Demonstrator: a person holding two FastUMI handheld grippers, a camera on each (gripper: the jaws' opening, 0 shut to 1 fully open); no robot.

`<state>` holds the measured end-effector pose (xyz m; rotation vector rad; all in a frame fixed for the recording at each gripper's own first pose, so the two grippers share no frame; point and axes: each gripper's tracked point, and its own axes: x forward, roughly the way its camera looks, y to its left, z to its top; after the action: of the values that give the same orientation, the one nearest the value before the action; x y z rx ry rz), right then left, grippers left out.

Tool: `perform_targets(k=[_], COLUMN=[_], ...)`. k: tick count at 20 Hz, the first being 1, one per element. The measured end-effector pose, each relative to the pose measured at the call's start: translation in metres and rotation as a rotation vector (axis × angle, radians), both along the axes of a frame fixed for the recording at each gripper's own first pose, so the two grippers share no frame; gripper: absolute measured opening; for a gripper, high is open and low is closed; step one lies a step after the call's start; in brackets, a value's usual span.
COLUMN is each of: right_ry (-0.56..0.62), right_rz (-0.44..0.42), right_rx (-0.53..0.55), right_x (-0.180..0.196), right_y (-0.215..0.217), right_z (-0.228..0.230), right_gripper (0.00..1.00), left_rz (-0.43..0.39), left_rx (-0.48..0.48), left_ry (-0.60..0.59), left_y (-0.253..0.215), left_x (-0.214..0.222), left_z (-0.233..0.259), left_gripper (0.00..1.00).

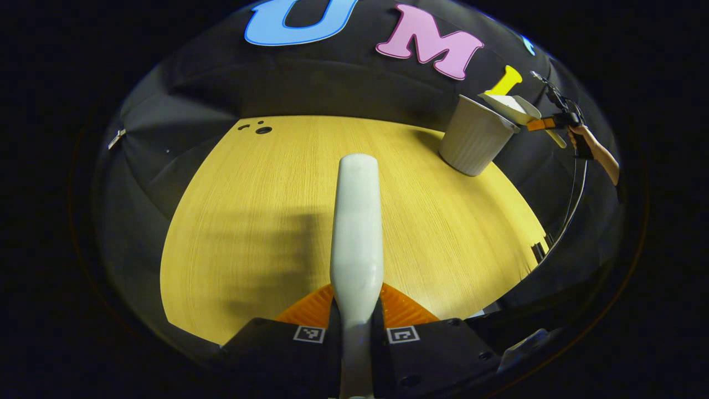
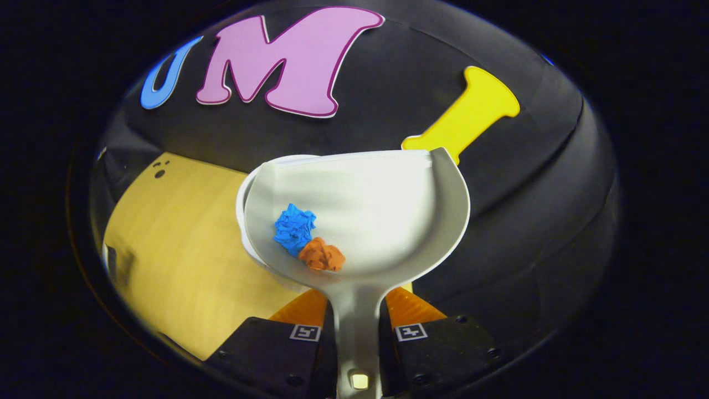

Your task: Pick up the small broom and dustpan from the desktop, sweep the trash into the dustpan with the broom, and then empty the trash into the garbage bin.

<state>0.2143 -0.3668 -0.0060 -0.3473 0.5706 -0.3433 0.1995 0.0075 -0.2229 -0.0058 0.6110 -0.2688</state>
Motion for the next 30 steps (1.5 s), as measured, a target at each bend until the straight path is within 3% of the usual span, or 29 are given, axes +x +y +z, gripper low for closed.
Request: perform_targets(k=[5, 9, 10, 11, 17, 22, 23, 24, 25, 27, 30], right_ry=[0.017, 0.027, 0.032, 0.035, 0.050, 0.052, 0.052, 0.046, 0.045, 0.043, 0.051], right_rz=[0.004, 0.023, 0.018, 0.018, 0.005, 0.007, 0.017, 0.028, 0.040, 0.060, 0.094], right_rx=[-0.213, -0.380, -0.421, -0.464, -0.659, -0.870, -0.907, -0.945, -0.990, -1.065, -1.160], right_x=[0.027, 0.031, 0.032, 0.031, 0.029, 0.035, 0.036, 0.035, 0.032, 0.028, 0.032], right_y=[-0.021, -0.030, -0.034, -0.037, -0.052, -0.050, -0.048, -0.046, -0.043, -0.035, -0.029], right_z=[0.002, 0.003, 0.005, 0.005, 0.001, 0.007, 0.008, 0.011, 0.013, 0.014, 0.013], right_gripper=[0.34, 0.34, 0.29, 0.34, 0.34, 0.34, 0.29, 0.34, 0.29, 0.38, 0.34], left_rz=[0.017, 0.023, 0.023, 0.024, 0.023, 0.019, 0.018, 0.017, 0.017, 0.016, 0.010], left_rx=[0.007, 0.011, 0.012, 0.012, 0.013, 0.009, 0.012, 0.014, 0.018, 0.023, 0.020], left_ry=[0.001, -0.007, -0.007, -0.005, 0.012, 0.025, 0.028, 0.033, 0.035, 0.031, 0.032], left_y=[0.000, 0.000, 0.001, 0.001, -0.003, -0.011, -0.012, -0.013, -0.014, -0.015, -0.017], left_x=[0.011, 0.020, 0.022, 0.023, 0.029, 0.033, 0.033, 0.033, 0.034, 0.035, 0.036], left_z=[0.003, 0.009, 0.011, 0.011, 0.008, 0.003, 0.001, 0.000, -0.001, 0.000, 0.001], left_gripper=[0.26, 0.26, 0.26, 0.26, 0.26, 0.26, 0.26, 0.26, 0.26, 0.26, 0.26])
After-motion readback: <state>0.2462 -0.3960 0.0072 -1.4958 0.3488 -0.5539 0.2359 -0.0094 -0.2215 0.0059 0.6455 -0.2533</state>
